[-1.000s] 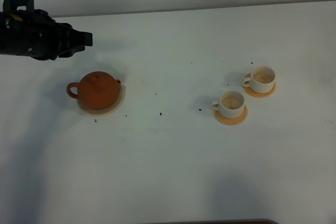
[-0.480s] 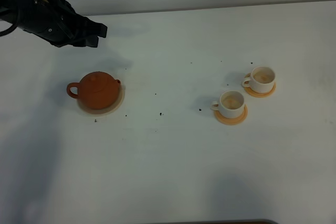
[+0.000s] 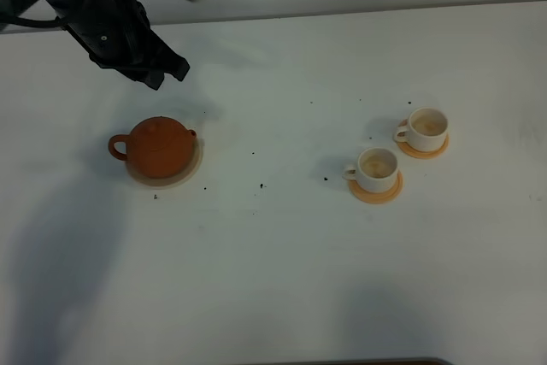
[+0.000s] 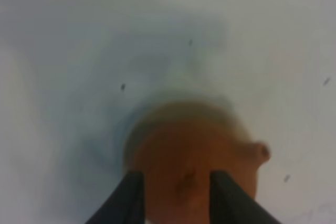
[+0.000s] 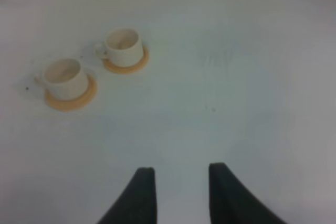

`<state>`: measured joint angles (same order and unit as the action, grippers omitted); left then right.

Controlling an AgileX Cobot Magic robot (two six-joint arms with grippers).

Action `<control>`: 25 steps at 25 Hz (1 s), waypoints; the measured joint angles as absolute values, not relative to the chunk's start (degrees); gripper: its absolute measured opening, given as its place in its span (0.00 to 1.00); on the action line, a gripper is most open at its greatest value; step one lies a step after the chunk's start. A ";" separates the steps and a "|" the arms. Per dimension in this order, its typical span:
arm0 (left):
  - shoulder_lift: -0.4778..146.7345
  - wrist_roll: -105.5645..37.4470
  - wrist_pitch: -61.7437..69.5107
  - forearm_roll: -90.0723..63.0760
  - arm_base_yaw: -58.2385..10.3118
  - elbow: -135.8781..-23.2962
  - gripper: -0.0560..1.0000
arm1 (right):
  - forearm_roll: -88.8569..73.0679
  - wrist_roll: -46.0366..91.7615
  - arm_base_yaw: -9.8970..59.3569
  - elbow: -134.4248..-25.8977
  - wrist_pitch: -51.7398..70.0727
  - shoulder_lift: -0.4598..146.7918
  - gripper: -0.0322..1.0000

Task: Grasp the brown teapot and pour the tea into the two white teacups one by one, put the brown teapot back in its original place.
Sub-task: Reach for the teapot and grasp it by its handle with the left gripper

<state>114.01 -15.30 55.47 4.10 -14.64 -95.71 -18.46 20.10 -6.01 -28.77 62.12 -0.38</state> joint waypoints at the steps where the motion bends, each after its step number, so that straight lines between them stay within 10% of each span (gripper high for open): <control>1: 114.34 -14.02 56.55 6.09 -14.94 -95.91 0.34 | -18.46 20.10 -6.01 -28.77 62.12 -0.33 0.26; 25: 114.38 -7.26 53.97 11.23 -12.18 -96.22 0.34 | -18.51 20.10 -6.01 -28.77 62.12 0.10 0.26</control>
